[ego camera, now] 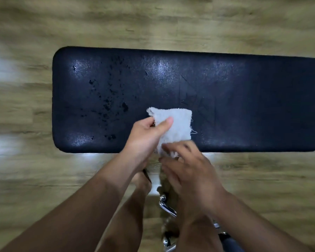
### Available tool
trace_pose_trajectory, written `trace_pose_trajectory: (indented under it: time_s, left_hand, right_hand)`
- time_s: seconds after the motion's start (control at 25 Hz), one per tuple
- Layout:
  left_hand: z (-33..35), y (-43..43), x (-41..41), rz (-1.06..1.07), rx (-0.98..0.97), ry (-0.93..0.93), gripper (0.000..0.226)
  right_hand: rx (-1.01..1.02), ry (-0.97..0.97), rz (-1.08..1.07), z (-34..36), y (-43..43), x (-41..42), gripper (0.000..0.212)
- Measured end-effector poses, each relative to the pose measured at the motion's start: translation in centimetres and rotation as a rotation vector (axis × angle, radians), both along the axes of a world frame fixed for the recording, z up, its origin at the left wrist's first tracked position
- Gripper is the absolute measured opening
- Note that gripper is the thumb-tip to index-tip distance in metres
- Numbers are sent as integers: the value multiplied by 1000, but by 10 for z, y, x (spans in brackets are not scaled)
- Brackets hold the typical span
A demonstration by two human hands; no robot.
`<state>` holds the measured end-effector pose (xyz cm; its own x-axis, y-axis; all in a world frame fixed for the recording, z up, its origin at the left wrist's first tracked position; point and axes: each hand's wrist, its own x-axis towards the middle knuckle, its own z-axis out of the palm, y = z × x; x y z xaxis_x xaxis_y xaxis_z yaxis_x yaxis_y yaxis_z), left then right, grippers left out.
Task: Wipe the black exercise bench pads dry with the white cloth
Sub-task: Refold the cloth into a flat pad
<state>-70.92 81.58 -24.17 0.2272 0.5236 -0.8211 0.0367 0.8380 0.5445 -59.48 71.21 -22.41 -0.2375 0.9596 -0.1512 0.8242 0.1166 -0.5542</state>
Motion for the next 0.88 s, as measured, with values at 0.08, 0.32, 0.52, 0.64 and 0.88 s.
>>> trace_pose_trajectory:
  time_s: [0.08,0.32,0.52,0.64,0.88]
  left_hand:
    - [-4,-6,-12,-42,88,60,9]
    - [18,11,-13,-75,155,-156,24]
    - [35,25,-13,-58,147,-298,47]
    - [37,28,-9,-93,230,-146,58]
    - [5,35,19,-402,529,253,64]
  right_hand:
    - [-8,171,11,-1,2,8,15]
    - [-727,987,-1018,-20,77,59,44]
    - [-1011,1495,-939,-14,79,55,66]
    - [-687,1207,-917,-5,81,69,34]
    - [-452,376,-799,-30,94,100,19]
